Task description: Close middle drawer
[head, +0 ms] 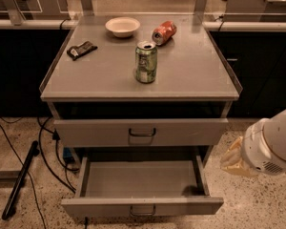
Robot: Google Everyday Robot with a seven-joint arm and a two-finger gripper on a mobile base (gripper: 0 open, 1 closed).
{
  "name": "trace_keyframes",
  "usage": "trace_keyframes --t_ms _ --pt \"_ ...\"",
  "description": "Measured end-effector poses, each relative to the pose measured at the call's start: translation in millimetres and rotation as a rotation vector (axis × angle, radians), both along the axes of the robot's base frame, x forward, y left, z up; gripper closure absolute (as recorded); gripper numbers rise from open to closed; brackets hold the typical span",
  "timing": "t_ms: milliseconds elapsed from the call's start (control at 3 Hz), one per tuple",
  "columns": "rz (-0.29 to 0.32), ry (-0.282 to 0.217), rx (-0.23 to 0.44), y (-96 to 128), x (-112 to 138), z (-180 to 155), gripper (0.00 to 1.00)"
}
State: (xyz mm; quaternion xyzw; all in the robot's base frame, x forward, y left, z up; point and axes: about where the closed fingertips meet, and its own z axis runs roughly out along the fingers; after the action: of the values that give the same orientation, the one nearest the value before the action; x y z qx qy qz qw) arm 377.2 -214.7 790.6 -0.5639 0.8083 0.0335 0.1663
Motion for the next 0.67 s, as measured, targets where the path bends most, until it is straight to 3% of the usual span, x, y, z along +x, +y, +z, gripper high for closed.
trace_keyframes --t_ms 333,667 --pt "-0.009 0.009 0.006 -5.6 -4.2 -26.8 1.0" --pt "-0.008 0.002 0.039 -15.0 -12.0 -76.1 1.0"
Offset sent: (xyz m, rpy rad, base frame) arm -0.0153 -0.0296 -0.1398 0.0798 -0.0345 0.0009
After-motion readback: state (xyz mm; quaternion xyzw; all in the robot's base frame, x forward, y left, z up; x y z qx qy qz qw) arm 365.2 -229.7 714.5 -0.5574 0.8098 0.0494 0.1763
